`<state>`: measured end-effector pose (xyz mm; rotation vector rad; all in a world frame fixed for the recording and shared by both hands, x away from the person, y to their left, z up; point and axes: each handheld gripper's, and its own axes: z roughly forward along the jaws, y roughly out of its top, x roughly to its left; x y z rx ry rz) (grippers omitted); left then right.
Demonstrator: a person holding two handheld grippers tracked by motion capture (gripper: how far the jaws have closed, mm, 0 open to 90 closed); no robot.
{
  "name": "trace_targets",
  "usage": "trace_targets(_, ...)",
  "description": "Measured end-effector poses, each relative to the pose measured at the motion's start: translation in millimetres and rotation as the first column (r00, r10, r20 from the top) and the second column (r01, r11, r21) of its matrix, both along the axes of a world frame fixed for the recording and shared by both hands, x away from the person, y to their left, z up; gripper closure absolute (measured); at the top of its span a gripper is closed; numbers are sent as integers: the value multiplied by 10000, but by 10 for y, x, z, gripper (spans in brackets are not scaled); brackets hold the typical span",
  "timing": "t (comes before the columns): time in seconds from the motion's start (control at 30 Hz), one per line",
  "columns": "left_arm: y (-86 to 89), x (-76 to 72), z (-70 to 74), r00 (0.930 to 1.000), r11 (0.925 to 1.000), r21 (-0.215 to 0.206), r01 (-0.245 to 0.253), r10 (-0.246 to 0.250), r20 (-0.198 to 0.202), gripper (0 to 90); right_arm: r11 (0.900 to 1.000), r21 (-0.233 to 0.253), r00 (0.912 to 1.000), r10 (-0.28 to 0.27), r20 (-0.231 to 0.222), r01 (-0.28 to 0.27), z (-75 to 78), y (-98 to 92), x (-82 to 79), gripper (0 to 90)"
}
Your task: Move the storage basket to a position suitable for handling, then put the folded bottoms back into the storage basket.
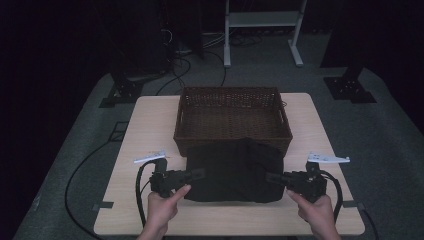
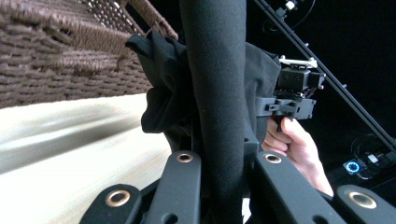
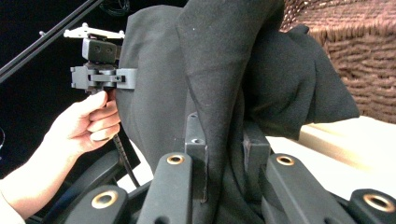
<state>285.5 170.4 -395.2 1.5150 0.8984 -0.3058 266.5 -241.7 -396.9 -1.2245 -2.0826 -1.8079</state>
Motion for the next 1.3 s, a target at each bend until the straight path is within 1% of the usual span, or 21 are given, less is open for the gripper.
trace_targets(0.03,-3,3,14,10000,10000,-67,-23,24,38,838,10000,20,10000,-9,3,9,18,2,5,773)
trace_targets(0.17,-5,11,46,10000,10000,-82,12,-11,73,838,10000,-25,9999,10,118,-10,72,9,30,773)
trace_targets(0.23,-7,18,59,10000,9999,-109,4,-4,80,838,10000,-56,9999,12,103,-11,80,8,36,773)
trace_targets(0.27,-7,22,65,10000,9998,-188,-2,3,55,838,10000,-34,10000,25,35,-25,93,15,49,773)
trace_targets(0.4,-14,42,96,10000,9998,-207,21,-19,65,838,9999,-71,10000,71,59,-71,124,19,76,773)
trace_targets(0.57,-15,64,145,9999,9996,-280,34,-30,159,837,10000,-77,9998,58,177,-57,182,20,95,773)
trace_targets(0.63,-9,90,195,9997,9996,-273,46,-39,239,838,10000,-69,9996,46,277,-44,248,30,108,773)
trace_targets(0.7,-6,98,211,9997,9996,-282,25,-18,237,838,10000,-69,9995,48,297,-46,264,35,111,773)
trace_targets(0.73,-1,118,239,9995,9996,-283,-12,21,303,838,9999,-89,9993,68,364,-65,308,43,122,773)
trace_targets(0.8,4,138,273,9992,9994,-334,-47,60,383,838,9998,-161,9988,73,484,-65,348,45,136,773)
trace_targets(0.83,4,138,273,9992,9994,-334,-47,60,383,838,9998,-161,9988,73,484,-65,348,45,136,773)
trace_targets(0.87,2,153,307,9991,9990,-440,-96,115,419,838,9999,-99,9983,70,571,-64,388,37,154,773)
trace_targets(0.93,0,166,321,9989,9990,-432,-96,115,459,838,9999,-97,9980,46,627,-40,421,32,176,773)
trace_targets(1.07,-17,258,369,9988,9992,-391,-91,110,476,838,9999,-151,9979,-14,649,24,470,31,235,773)
trace_targets(1.13,-17,275,376,9988,9991,-413,-133,152,456,838,9999,-120,9978,-34,662,42,476,27,250,773)
trace_targets(1.17,-14,297,385,9989,9990,-428,-135,154,445,838,10000,-15,9981,-55,621,56,485,25,262,773)
trace_targets(1.2,-9,313,393,9989,9990,-415,-145,163,438,838,10000,9,9981,-78,616,78,512,19,289,773)
trace_targets(1.3,-2,357,435,9986,9989,-429,-213,233,469,838,10000,3,9976,-80,694,80,553,29,326,773)
